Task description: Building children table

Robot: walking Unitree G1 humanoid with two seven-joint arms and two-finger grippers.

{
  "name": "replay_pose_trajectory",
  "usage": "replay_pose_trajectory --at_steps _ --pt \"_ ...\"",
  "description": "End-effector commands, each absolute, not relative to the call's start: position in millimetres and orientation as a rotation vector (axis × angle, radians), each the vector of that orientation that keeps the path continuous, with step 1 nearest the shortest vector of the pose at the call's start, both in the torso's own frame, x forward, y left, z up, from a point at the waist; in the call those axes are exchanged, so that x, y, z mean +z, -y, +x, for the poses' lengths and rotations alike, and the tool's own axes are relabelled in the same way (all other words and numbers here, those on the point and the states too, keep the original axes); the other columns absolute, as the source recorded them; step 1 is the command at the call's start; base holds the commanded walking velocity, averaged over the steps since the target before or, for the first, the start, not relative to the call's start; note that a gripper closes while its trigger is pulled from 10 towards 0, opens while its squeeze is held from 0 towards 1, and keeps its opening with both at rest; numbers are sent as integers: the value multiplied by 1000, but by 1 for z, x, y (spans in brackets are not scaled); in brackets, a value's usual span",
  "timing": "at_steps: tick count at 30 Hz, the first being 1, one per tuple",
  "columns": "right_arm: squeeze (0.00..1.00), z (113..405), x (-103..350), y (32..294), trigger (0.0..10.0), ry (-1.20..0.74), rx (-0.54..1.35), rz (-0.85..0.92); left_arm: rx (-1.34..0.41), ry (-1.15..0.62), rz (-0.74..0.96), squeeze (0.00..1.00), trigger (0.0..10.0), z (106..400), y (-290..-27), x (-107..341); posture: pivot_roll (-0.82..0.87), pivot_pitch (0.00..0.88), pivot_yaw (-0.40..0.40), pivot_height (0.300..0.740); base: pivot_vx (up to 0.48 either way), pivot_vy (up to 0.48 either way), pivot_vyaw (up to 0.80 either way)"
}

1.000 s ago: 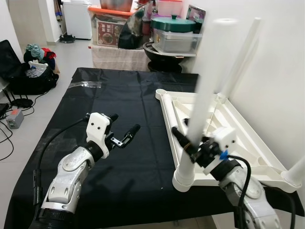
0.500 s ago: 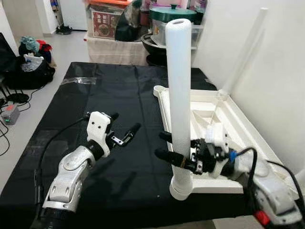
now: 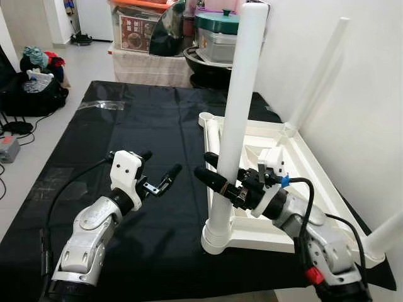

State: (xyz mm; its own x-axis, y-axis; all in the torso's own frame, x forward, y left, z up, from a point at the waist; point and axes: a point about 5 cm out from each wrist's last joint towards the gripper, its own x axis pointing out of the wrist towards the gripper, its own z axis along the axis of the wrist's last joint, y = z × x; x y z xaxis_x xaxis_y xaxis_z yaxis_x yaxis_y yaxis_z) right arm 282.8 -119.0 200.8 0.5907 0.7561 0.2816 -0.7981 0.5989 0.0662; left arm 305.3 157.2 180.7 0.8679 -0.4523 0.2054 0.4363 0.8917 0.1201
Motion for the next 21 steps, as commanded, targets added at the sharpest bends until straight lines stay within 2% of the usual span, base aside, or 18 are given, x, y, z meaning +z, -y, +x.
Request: replay_pose_trajectory --at_steps 1,2,7,10,11,13,18,21 --pt "0 283 193 118 10000 209 877 198 -471 226 70 0 10000 306 -156 180 86 0 -138 740 0 0 0" --pt "0 284 184 128 10000 212 728 157 -473 227 70 0 10000 307 -156 181 78 0 -129 740 0 0 0" --pt "0 285 177 135 10000 198 628 116 -474 226 71 0 10000 307 -156 180 73 0 -124 740 0 0 0" --pt "0 292 164 150 10000 122 414 53 -474 226 72 0 10000 308 -156 180 71 0 -121 740 0 0 0" --pt "0 292 164 150 10000 122 414 53 -474 226 72 0 10000 308 -156 180 71 0 -121 740 0 0 0" --pt "0 295 147 177 10000 -1 107 -46 -468 227 75 0 10000 309 -157 181 71 0 -119 740 0 0 0" --pt "0 291 133 187 10000 -89 -43 -80 -463 226 79 0 10000 309 -157 181 67 0 -118 740 0 0 0" --pt "0 288 121 191 10000 -158 -134 -27 -460 223 83 0 10000 309 -157 181 66 0 -119 740 0 0 0"
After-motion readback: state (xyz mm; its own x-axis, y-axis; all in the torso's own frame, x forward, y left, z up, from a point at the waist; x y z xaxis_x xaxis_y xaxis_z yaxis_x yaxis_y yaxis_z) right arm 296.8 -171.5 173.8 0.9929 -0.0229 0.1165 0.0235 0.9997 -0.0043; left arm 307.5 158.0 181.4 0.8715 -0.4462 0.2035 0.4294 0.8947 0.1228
